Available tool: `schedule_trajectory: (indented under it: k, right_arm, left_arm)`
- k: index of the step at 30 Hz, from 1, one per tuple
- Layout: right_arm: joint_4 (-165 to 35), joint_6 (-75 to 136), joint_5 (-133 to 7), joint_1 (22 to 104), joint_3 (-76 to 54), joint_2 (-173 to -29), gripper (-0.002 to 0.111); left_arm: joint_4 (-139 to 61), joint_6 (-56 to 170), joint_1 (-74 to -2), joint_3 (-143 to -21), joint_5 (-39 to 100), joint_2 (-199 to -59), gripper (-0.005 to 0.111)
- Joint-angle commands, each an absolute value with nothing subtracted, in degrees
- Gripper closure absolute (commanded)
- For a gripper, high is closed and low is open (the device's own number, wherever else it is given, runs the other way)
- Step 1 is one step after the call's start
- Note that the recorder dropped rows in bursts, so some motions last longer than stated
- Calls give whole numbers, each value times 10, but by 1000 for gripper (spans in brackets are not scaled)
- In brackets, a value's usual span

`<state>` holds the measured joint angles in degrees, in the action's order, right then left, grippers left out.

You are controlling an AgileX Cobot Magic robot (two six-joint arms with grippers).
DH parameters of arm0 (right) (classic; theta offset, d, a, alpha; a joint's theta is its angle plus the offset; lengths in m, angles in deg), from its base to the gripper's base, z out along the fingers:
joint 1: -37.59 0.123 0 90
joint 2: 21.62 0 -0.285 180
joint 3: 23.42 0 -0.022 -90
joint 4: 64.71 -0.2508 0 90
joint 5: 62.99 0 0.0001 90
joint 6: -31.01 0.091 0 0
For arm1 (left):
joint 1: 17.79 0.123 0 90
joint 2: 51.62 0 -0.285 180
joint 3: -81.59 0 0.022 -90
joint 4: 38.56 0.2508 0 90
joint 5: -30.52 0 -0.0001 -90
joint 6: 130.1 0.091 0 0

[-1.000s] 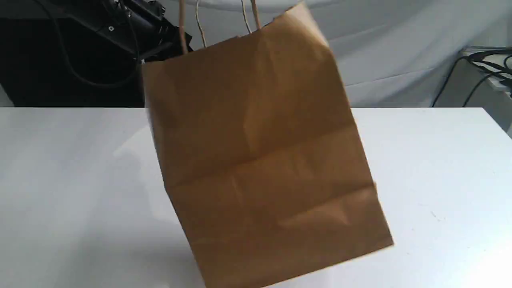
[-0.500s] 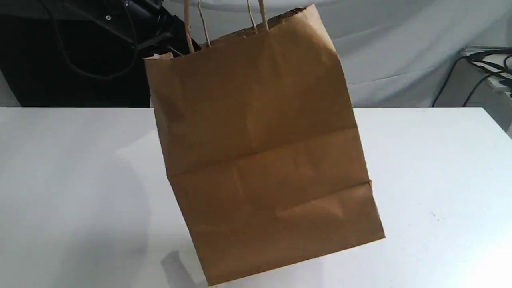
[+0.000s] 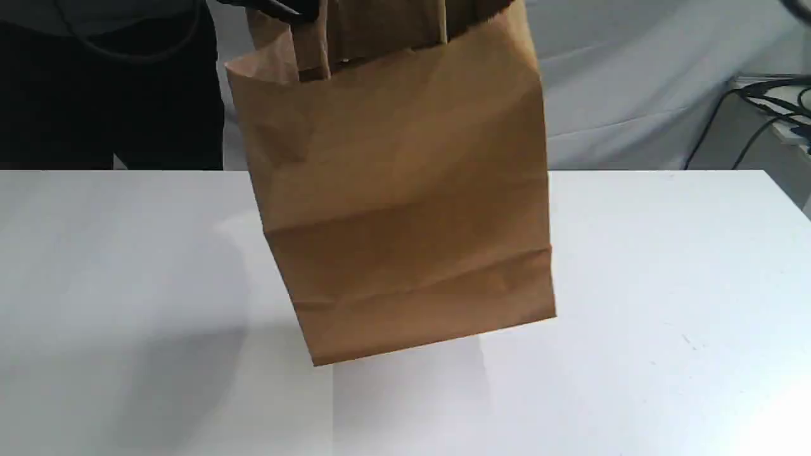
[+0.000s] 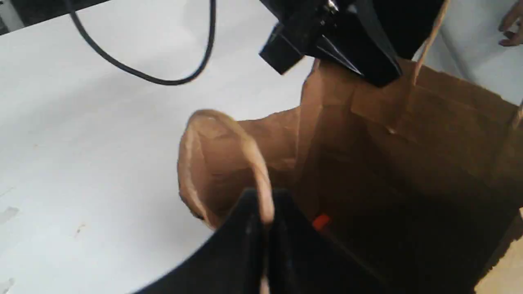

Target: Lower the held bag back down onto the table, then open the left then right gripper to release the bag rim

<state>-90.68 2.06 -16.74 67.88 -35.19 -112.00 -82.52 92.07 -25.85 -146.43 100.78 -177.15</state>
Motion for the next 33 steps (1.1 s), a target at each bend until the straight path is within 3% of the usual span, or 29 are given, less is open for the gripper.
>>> schedule_trajectory:
  k: [1,8,23,33]
  right_arm:
    - [-915,10,-282,686,-246,-1067,108]
    - [-964,13,-332,685,-142,-1026,108]
    - [-1041,96,-315,680,-136,-1026,108]
    - [-1097,86,-223,575,-136,-1029,108]
  left_arm:
    - [-833,924,-259,-1468,1005,-1767,107]
    - [-817,924,-289,-1468,1005,-1767,107]
    - [-770,830,-307,-1468,1005,-1769,107]
    - [-748,808,-306,-1468,1005,-1770,107]
